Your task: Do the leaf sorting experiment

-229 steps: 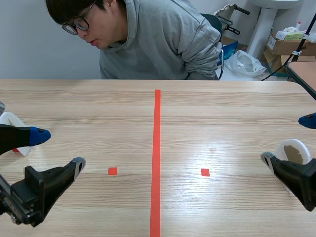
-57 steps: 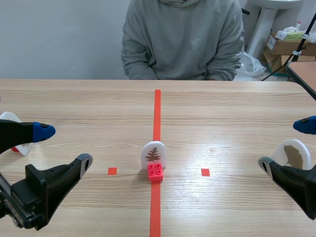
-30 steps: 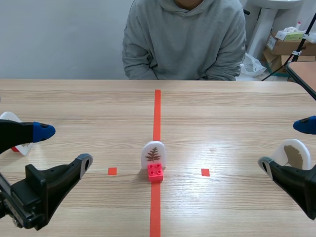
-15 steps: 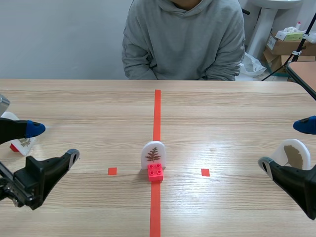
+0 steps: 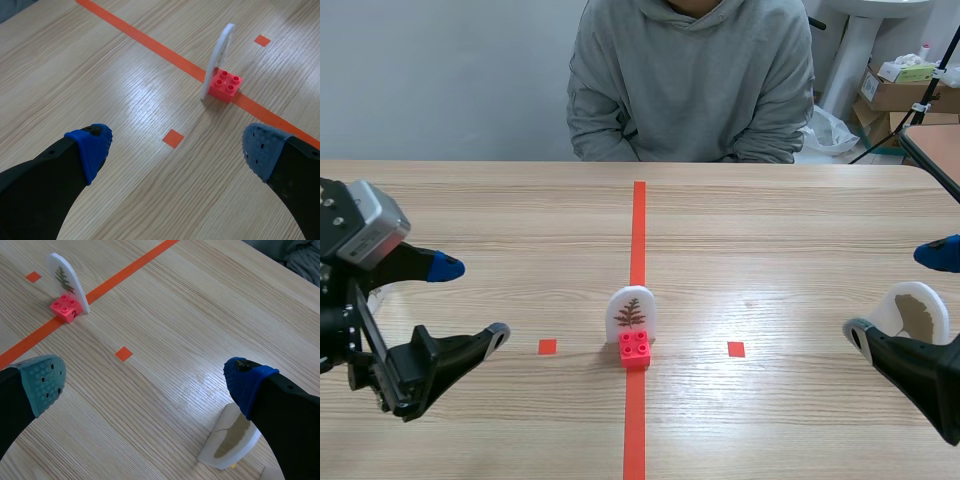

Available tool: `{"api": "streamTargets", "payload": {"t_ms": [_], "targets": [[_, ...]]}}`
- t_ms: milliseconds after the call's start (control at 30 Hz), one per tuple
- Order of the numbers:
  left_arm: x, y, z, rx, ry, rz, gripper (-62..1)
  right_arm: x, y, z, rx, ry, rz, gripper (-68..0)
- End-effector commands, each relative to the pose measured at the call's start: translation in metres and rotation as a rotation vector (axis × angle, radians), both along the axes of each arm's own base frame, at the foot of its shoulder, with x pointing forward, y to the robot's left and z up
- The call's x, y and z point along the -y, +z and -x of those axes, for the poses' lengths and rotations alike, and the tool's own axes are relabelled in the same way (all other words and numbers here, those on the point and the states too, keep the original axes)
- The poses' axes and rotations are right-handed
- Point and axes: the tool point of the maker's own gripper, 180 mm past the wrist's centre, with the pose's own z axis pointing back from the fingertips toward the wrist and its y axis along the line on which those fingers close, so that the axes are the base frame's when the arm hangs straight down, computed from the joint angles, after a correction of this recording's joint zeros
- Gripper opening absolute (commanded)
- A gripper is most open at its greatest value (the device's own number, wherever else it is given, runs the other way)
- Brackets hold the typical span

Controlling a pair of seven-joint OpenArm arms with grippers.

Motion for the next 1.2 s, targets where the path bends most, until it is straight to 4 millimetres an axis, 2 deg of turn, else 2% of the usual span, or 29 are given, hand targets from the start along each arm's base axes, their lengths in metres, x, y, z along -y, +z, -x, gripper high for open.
{"api": "streamTargets", "payload": {"t_ms": [0, 233, 533, 900, 1167], "targets": [[0.008, 0.007, -0.006, 0.021, -0.02, 0.027, -5.0, -0.001, 0.011, -0.006, 0.037, 0.003, -0.011, -0.8], [0.025, -0.013, -0.015, -0.021, -0.098, 0.009, -5.7, -0.001, 0.011, -0.006, 0.037, 0.003, -0.011, -0.8], [0.058, -0.034, -0.019, -0.083, -0.22, 0.02, -5.7, -0.001, 0.01, -0.006, 0.036, 0.004, -0.008, -0.8], [0.102, -0.052, -0.033, -0.109, -0.262, 0.054, -5.7, -0.001, 0.01, -0.006, 0.037, 0.004, -0.008, -0.8], [0.121, -0.063, -0.04, -0.122, -0.255, 0.075, -5.7, -0.001, 0.01, -0.006, 0.036, 0.003, -0.008, -0.8]]}}
